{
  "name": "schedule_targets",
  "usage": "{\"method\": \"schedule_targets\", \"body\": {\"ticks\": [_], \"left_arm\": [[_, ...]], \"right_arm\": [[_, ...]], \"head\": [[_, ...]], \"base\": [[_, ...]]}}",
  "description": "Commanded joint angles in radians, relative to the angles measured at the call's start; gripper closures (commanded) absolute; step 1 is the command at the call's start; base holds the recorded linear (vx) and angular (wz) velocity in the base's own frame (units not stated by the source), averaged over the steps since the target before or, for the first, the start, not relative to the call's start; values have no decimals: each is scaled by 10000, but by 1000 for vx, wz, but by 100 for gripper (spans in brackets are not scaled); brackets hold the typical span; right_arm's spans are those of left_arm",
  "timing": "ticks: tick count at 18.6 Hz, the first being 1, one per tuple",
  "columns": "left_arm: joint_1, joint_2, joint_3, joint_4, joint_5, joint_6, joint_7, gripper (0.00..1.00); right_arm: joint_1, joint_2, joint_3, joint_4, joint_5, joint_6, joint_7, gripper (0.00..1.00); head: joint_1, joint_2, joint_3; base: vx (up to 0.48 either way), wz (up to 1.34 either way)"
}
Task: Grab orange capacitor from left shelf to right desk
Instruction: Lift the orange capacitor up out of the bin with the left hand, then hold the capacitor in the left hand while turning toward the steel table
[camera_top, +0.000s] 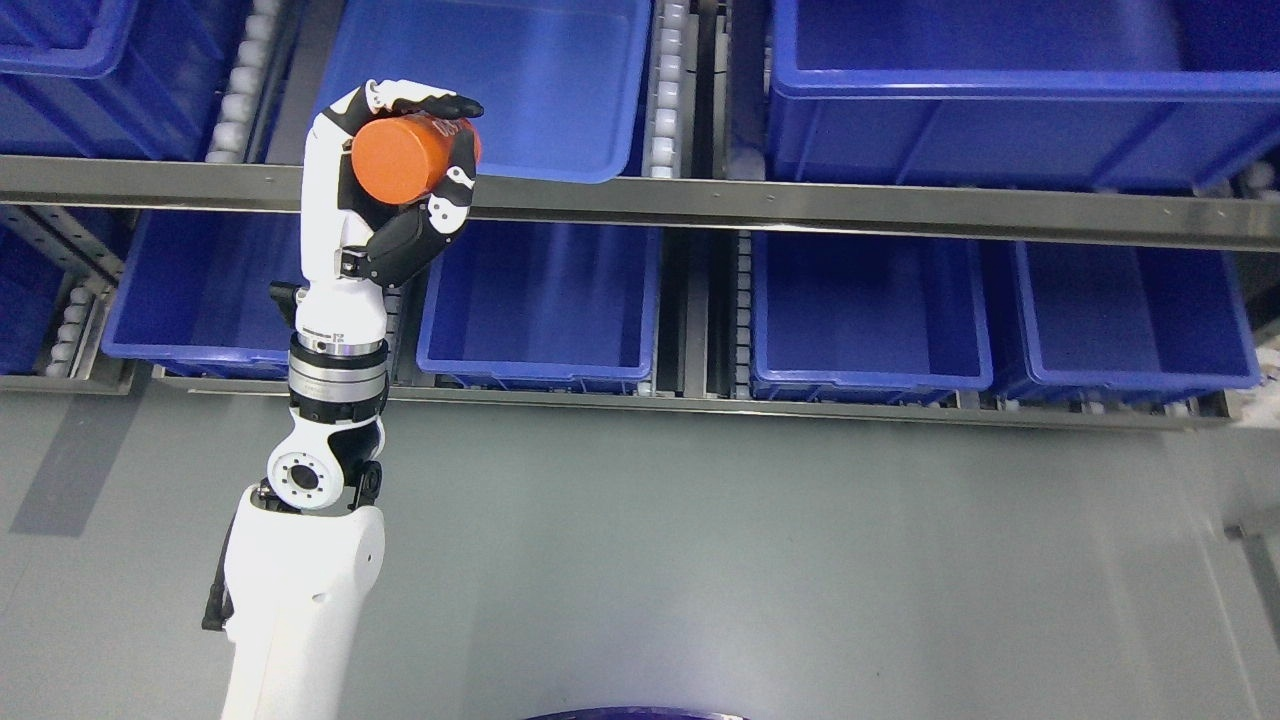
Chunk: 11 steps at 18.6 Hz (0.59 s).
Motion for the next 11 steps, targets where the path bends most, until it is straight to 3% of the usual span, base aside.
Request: {"method": "schedule_targets", "body": {"ticks": [1,5,11], "left_arm": [[78,175,-18,-185,0,4,-1,95],[78,175,-156,-185,15,4,-1,95],[63,175,-157,-185,15,96,-1,95]], "right_arm": [[337,-174,-108,-230,0,2,30,0],[337,-174,-108,-230,0,2,45,0],[337,-174,-107,-230,0,2,45,0]], "head": [[0,0,0],[0,0,-3],[0,0,-3]], "base": [[-201,-445],[-128,-714],[-40,-1093]]}}
